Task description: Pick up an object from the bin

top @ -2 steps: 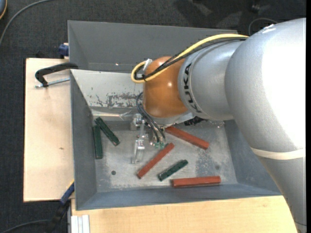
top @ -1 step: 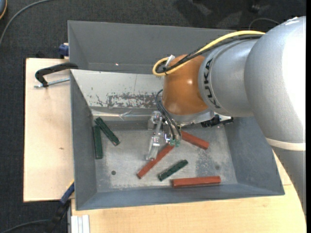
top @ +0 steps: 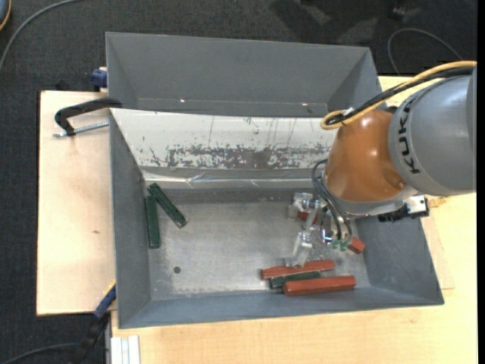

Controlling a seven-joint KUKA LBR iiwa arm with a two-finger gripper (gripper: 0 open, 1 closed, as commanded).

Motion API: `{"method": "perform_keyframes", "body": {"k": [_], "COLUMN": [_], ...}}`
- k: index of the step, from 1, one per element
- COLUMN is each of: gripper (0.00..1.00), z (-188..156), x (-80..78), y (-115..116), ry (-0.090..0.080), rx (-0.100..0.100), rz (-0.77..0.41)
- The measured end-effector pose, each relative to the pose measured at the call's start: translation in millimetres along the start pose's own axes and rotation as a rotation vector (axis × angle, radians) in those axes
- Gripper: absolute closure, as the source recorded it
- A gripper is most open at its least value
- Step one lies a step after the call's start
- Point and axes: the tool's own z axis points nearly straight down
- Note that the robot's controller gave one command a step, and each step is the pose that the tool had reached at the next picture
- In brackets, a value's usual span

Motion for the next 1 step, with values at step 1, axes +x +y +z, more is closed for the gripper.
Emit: {"method": "perform_keyframes", "body": {"k": [1], "gripper": [0.0], "z": [-58.1], "x": [15.3], "y": [-92.5], "ry": [-0.005], "rx": [0.001], "rz": [-0.387]}}
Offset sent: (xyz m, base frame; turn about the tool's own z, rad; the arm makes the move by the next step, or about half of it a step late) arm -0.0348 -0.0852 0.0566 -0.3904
